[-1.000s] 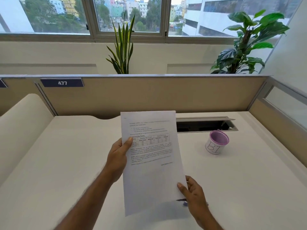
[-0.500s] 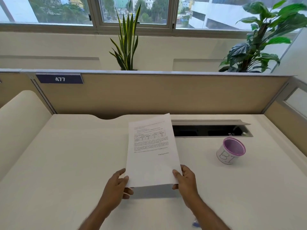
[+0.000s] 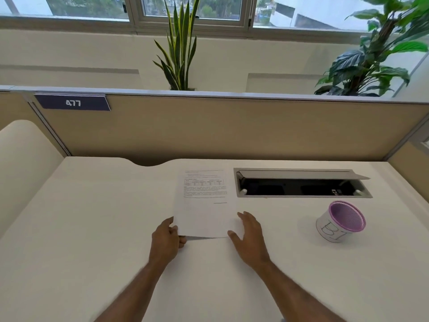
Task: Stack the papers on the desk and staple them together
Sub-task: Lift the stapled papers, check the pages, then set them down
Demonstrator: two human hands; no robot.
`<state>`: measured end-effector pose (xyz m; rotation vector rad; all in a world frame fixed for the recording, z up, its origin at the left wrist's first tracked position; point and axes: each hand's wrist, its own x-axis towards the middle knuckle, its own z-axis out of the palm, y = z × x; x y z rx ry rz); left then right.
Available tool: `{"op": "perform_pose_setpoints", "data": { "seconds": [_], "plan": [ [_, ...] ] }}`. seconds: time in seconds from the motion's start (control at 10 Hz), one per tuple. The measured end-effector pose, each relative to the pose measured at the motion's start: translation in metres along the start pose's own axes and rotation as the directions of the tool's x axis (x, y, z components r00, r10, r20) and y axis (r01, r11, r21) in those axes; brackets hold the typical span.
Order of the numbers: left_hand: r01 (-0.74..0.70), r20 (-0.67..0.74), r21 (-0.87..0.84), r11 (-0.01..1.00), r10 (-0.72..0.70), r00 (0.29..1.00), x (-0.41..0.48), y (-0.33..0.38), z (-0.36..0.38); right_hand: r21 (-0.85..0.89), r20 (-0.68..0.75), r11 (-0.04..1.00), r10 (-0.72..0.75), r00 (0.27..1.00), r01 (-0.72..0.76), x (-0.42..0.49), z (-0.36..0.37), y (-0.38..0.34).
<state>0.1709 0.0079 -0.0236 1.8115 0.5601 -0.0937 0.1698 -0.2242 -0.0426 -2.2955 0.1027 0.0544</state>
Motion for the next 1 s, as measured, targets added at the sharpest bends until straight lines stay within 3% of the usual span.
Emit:
{"op": "perform_pose_setpoints", "data": {
  "seconds": [0.1,0.2,0.3,0.4,0.5,0.7,1.0],
  "plan": [
    [-0.007,-0.017,0.028,1.000,0.008,1.000,0.012,0.000,0.005,-0.192,0.095,0.977,-0.077,0.992,0.095,0.004,0.007,0.010],
    [-0.007,-0.028,0.062,0.998,0.008,1.000,0.020,-0.002,0.006,-0.248,0.100,0.957,-0.129,0.987,0.151,0.006,0.012,0.015],
    [-0.066,-0.075,0.209,0.976,0.083,0.994,0.020,-0.004,0.005,-0.270,0.068,0.947,-0.164,0.984,0.176,0.006,0.016,0.018],
    [-0.211,-0.087,0.500,0.840,0.292,0.953,0.017,-0.012,0.003,-0.292,0.054,0.939,-0.176,0.983,0.185,0.007,0.017,0.018],
    [-0.323,0.017,0.669,0.669,0.421,0.907,0.014,-0.023,0.002,-0.304,0.059,0.934,-0.179,0.982,0.188,0.007,0.017,0.018],
    [-0.361,0.105,0.750,0.554,0.439,0.892,0.015,-0.036,0.001,-0.298,0.091,0.941,-0.139,0.986,0.161,0.008,0.015,0.014],
    [-0.378,0.132,0.732,0.566,0.427,0.894,0.005,-0.022,-0.014,-0.259,0.179,0.958,-0.082,0.981,0.127,-0.002,-0.011,0.007]
  ]
}}
